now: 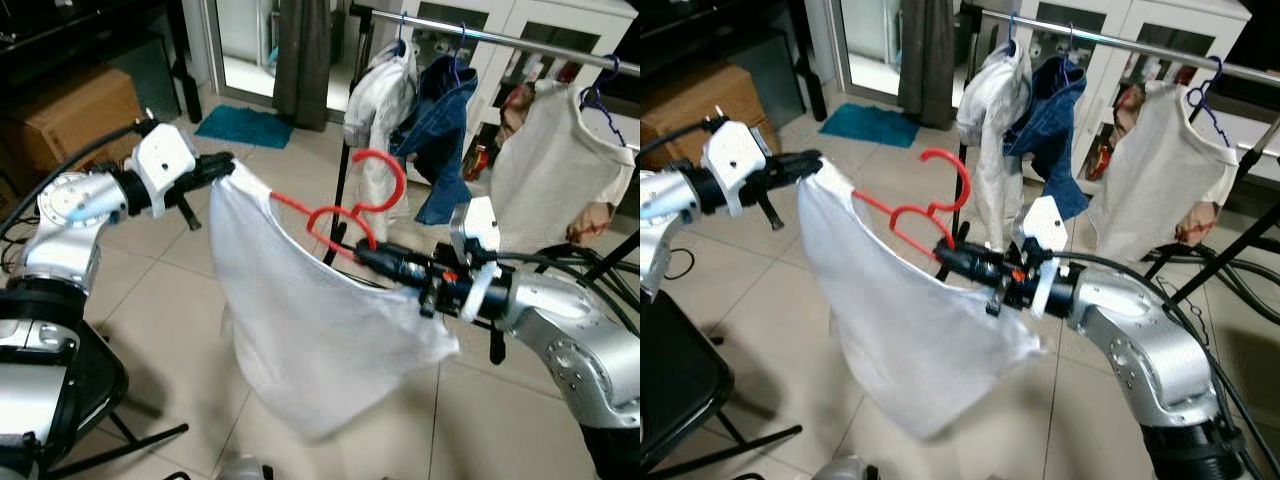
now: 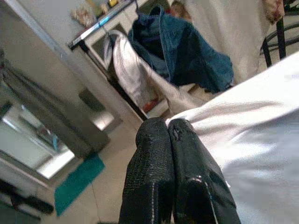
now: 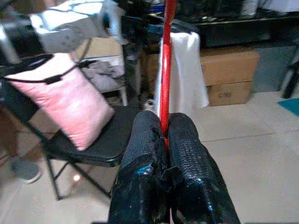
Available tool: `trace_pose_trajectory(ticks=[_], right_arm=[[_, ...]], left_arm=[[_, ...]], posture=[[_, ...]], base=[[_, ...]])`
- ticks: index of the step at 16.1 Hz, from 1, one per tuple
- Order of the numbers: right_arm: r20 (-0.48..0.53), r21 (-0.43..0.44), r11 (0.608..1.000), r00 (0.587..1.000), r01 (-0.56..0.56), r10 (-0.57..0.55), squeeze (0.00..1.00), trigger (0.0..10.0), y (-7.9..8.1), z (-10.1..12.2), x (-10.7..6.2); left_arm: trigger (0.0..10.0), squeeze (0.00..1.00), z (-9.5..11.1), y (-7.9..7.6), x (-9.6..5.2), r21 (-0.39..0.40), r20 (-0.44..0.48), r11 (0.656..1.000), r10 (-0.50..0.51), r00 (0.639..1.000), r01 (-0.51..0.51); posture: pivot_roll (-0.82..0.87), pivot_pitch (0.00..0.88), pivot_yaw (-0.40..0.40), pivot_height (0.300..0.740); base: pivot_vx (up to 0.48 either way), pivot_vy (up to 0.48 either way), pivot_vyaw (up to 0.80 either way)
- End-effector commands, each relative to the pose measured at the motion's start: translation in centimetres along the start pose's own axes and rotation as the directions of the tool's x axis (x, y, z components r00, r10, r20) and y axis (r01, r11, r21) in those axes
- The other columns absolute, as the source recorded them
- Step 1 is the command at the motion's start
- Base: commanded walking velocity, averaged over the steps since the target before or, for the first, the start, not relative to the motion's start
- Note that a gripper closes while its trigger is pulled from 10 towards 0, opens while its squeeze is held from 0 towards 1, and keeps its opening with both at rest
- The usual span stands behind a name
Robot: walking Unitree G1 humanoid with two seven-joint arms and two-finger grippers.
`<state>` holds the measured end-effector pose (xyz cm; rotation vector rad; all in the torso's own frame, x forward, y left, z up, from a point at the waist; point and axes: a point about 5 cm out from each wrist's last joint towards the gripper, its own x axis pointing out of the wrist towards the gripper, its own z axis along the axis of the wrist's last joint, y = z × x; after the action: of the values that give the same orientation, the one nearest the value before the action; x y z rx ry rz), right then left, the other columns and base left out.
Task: Hang hanger
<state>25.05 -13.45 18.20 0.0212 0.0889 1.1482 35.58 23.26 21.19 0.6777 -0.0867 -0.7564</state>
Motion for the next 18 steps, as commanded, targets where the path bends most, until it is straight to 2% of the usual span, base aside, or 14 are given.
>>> trace_pose_trajectory(ticks=[1, 2, 4, 5, 6, 7, 8, 10, 12, 13, 15, 17, 18], right_arm=[[-0.011, -0.006, 0.999, 0.999, -0.051, 0.051, 0.0, 10.0, 0.6, 0.2, -0.2], [-0.038, -0.005, 0.998, 0.997, -0.066, 0.066, 0.0, 10.0, 0.9, -0.2, -0.2], [-0.048, -0.001, 0.999, 0.998, -0.052, 0.051, 0.0, 10.0, 0.8, -0.4, -0.3], [-0.045, -0.001, 0.999, 0.998, -0.047, 0.047, 0.0, 10.0, 0.7, -0.3, -0.3], [-0.045, -0.002, 0.999, 0.998, -0.045, 0.044, 0.0, 10.0, 0.7, -0.3, -0.4], [-0.046, -0.003, 0.999, 0.998, -0.043, 0.043, 0.0, 10.0, 0.6, -0.2, -0.5], [-0.047, -0.004, 0.999, 0.998, -0.04, 0.039, 0.0, 10.0, 0.6, -0.2, -0.5], [-0.05, -0.005, 1.0, 0.998, -0.027, 0.027, 0.0, 10.0, 0.4, -0.1, -0.7], [-0.079, 0.012, 1.0, 0.997, 0.017, -0.016, 0.0, 10.0, -0.1, -0.5, -0.8], [-0.09, 0.019, 0.999, 0.995, 0.035, -0.033, 0.0, 10.0, -0.3, -0.7, -0.8], [-0.133, 0.027, 0.986, 0.978, 0.163, -0.158, 0.0, 10.0, -1.2, -1.9, -1.1], [-0.157, 0.032, 0.956, 0.946, 0.291, -0.282, 0.0, 10.0, -2.0, -2.9, -1.5], [-0.173, 0.021, 0.87, 0.859, 0.493, -0.483, 0.0, 10.0, -3.2, -4.0, -1.9]], left_arm=[[0.0, 0.0, 0.5, 0.3, 0.2, 0.005, 0.022, 1.0, 0.015, 1.0, -0.015], [0.0, 0.0, 0.7, 0.6, 0.3, -0.002, 0.036, 1.0, 0.021, 0.999, -0.021], [0.0, 0.0, 0.6, 0.9, 0.5, 0.003, 0.002, 1.0, 0.002, 1.0, -0.002], [10.0, 0.0, 0.2, 1.0, 0.5, -0.02, -0.032, 1.0, 0.013, 0.999, -0.014], [10.0, 0.0, -0.1, 1.0, 0.5, -0.018, -0.052, 1.0, 0.004, 0.999, -0.005], [10.0, 0.18, -0.4, 1.0, 0.5, -0.035, -0.072, 0.999, 0.015, 0.997, -0.017], [10.0, 1.0, -0.5, 1.0, 0.5, -0.043, -0.082, 0.999, 0.005, 0.997, -0.008], [10.0, 1.0, -0.7, 0.9, 0.5, -0.071, -0.074, 0.997, -0.013, 0.997, 0.008], [10.0, 1.0, -0.3, 1.2, 0.3, -0.151, 0.02, 0.988, 0.039, 0.999, -0.036], [10.0, 0.0, -0.1, 1.3, 0.3, -0.177, 0.042, 0.984, 0.046, 0.998, -0.037], [10.0, 0.0, 0.2, 1.2, 0.4, -0.29, 0.119, 0.956, 0.084, 0.989, -0.046], [10.0, 0.0, -0.4, 0.6, 0.5, -0.338, 0.105, 0.936, 0.139, 0.985, -0.096], [10.0, 0.0, -1.2, -1.3, 0.9, -0.417, 0.076, 0.897, 0.197, 0.977, -0.148]], posture=[[0.04, 0.0, -0.025, 0.74], [0.04, 0.0, -0.025, 0.74], [0.04, 0.0, -0.022, 0.74], [0.04, 0.0, -0.022, 0.74], [0.04, 0.0, -0.022, 0.74], [0.03, 0.0, -0.02, 0.74], [0.03, 0.0, -0.02, 0.74], [0.03, 0.0, -0.023, 0.74], [0.04, 0.0, -0.032, 0.74], [0.04, 0.0, -0.034, 0.74], [0.04, 0.0, -0.032, 0.74], [0.03, 0.0, -0.029, 0.74], [0.03, 0.0, -0.03, 0.74]], base=[[0.0, 0.0, 0.0], [0.0, 0.0, 0.0], [0.0, 0.0, 0.0], [0.0, 0.0, 0.0], [0.0, 0.0, 0.0], [0.0, 0.0, 0.0], [0.0, 0.0, 0.0], [0.0, 0.0, 0.0], [0.0, 0.0, 0.0], [0.0, 0.0, 0.0], [0.0, 0.0, 0.0], [0.0, 0.0, 0.0], [0.0, 0.0, 0.0]])
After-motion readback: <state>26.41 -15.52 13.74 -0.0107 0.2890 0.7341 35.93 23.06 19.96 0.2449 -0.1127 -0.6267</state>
